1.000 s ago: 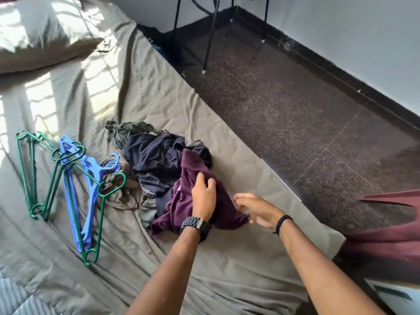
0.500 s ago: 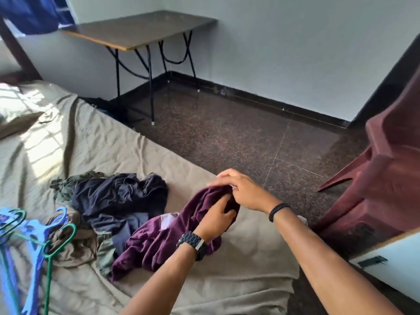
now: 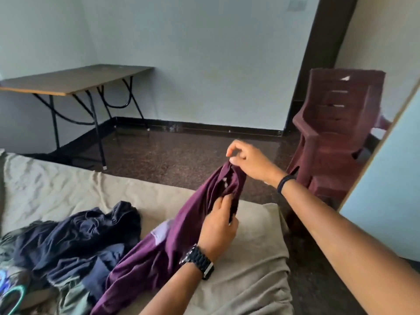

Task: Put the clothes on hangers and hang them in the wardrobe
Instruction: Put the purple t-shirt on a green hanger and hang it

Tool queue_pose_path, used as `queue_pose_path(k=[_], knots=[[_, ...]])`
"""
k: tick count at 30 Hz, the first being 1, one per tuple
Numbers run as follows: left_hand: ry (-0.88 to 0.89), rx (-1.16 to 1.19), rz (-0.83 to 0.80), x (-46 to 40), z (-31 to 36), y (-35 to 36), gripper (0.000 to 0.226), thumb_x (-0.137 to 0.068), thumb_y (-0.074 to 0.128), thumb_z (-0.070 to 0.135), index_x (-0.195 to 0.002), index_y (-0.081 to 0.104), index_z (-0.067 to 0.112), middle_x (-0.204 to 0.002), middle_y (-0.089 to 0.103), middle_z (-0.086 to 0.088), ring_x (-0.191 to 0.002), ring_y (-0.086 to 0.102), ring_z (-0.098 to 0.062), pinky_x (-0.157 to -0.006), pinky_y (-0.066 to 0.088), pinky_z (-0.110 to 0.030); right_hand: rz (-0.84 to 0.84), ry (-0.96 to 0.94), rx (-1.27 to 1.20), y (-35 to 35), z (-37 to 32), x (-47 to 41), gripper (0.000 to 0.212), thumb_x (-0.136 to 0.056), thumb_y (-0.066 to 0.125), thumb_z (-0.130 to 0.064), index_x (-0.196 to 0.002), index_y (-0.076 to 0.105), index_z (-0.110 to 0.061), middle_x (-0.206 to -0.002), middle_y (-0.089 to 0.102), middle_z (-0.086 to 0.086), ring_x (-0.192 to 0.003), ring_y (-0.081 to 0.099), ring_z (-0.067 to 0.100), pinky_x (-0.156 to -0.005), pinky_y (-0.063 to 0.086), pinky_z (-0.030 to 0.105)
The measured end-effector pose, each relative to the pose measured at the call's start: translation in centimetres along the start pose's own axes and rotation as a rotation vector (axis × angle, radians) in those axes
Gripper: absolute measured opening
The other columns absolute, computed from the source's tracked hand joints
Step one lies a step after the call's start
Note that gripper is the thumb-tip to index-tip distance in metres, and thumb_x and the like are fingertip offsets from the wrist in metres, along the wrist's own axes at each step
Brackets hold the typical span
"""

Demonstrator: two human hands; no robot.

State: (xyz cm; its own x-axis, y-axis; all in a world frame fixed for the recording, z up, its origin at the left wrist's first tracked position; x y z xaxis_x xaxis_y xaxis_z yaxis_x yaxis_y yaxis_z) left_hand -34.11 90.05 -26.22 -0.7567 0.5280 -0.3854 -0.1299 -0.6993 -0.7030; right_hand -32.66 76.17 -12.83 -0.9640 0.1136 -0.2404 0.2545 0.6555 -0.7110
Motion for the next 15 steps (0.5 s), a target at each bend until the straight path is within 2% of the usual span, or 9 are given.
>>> queue_pose_path(k=[2, 4, 6, 9, 11, 13, 14, 15], knots=[[-0.045, -0.097, 0.039, 0.6, -0.5, -1.4, 0.042, -0.083, 0.06, 0.022, -0.122, 0.051, 0.011, -0.11, 0.057, -0.009, -0.089, 0.061, -0.033, -0.071, 0.052, -0.042, 0.04, 0.018, -0.064, -2.4, -1.7, 0.2, 0.023, -0.093, 0.048, -0.001, -0.083, 0.065, -0.014, -0.054, 0.056, -0.019, -0.053, 0.047, -0.002, -0.059, 0.036, 0.019], [0.012, -0.3, 0.071, 0.9, -1.0, -2.9, 0.031, -0.071, 0.067, 0.033, -0.094, 0.063, 0.014, -0.086, 0.062, -0.006, -0.068, 0.063, -0.03, -0.059, 0.051, -0.036, 0.031, 0.048, -0.1, -4.5, -3.7, 0.4, 0.038, -0.094, 0.041, 0.004, -0.077, 0.07, -0.014, -0.069, 0.064, -0.015, -0.063, 0.052, 0.0, -0.058, 0.039, 0.015], [0.07, -0.476, 0.053, 0.8, -0.7, -4.8, 0.023, -0.062, 0.069, 0.039, -0.071, 0.062, 0.02, -0.072, 0.061, -0.001, -0.061, 0.062, -0.025, -0.058, 0.051, -0.034, 0.056, 0.04, -0.039, -6.2, -6.2, 0.7, 0.045, -0.093, 0.037, 0.006, -0.077, 0.072, -0.017, -0.082, 0.067, -0.008, -0.067, 0.055, 0.004, -0.053, 0.038, 0.009], [0.233, -0.562, 0.059, 0.2, 0.5, -8.0, 0.013, -0.07, 0.065, 0.033, -0.07, 0.062, 0.021, -0.073, 0.063, 0.001, -0.067, 0.062, -0.023, -0.067, 0.052, -0.034, 0.163, 0.007, 0.138, -8.9, -9.8, 1.7, 0.042, -0.093, 0.034, 0.006, -0.09, 0.073, -0.009, -0.08, 0.063, -0.009, -0.054, 0.053, -0.008, -0.051, 0.037, 0.005], [0.414, -0.622, 0.124, -0.4, 1.4, -10.7, 0.015, -0.075, 0.053, 0.035, -0.07, 0.059, 0.022, -0.066, 0.062, 0.004, -0.062, 0.062, -0.019, -0.074, 0.046, -0.032, 0.211, -0.013, 0.28, -11.1, -11.8, 2.6, 0.04, -0.094, 0.034, 0.004, -0.102, 0.073, -0.005, -0.091, 0.066, 0.0, -0.05, 0.051, -0.007, -0.05, 0.036, 0.004], [0.538, -0.668, 0.188, -1.1, 2.1, -13.8, 0.022, -0.076, 0.047, 0.042, -0.072, 0.056, 0.022, -0.06, 0.061, 0.004, -0.056, 0.06, -0.016, -0.072, 0.043, -0.03, 0.225, -0.021, 0.409, -13.2, -13.3, 3.5, 0.039, -0.095, 0.035, 0.001, -0.109, 0.071, -0.004, -0.11, 0.068, 0.008, -0.076, 0.06, 0.001, -0.064, 0.036, 0.004], [0.565, -0.689, 0.221, -1.5, 2.2, -15.4, 0.026, -0.077, 0.046, 0.046, -0.076, 0.056, 0.021, -0.058, 0.061, 0.004, -0.054, 0.06, -0.016, -0.067, 0.045, -0.03, 0.235, -0.016, 0.452, -13.9, -13.7, 3.9, 0.038, -0.094, 0.036, 0.0, -0.109, 0.071, -0.002, -0.115, 0.068, 0.01, -0.092, 0.063, 0.013, -0.074, 0.038, 0.007], [0.577, -0.712, 0.255, -1.8, 2.5, -17.1, 0.031, -0.077, 0.045, 0.049, -0.079, 0.056, 0.021, -0.057, 0.061, 0.004, -0.051, 0.059, -0.015, -0.06, 0.046, -0.026, 0.254, -0.015, 0.489, -14.8, -14.1, 4.4, 0.036, -0.094, 0.037, 0.0, -0.105, 0.071, 0.002, -0.114, 0.068, 0.014, -0.099, 0.064, 0.02, -0.082, 0.04, 0.014]])
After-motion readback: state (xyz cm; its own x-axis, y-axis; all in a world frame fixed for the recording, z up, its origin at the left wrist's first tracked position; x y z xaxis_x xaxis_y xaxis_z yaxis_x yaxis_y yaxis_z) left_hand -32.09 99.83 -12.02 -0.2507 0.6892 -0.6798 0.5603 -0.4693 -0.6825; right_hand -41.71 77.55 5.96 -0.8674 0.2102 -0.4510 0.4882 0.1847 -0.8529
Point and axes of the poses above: each hand's wrist, its own x-axis away from the middle knuckle, its own y-axis out of the palm, z = x × y, the point moved 1 cm from there along -x, towards the middle knuckle
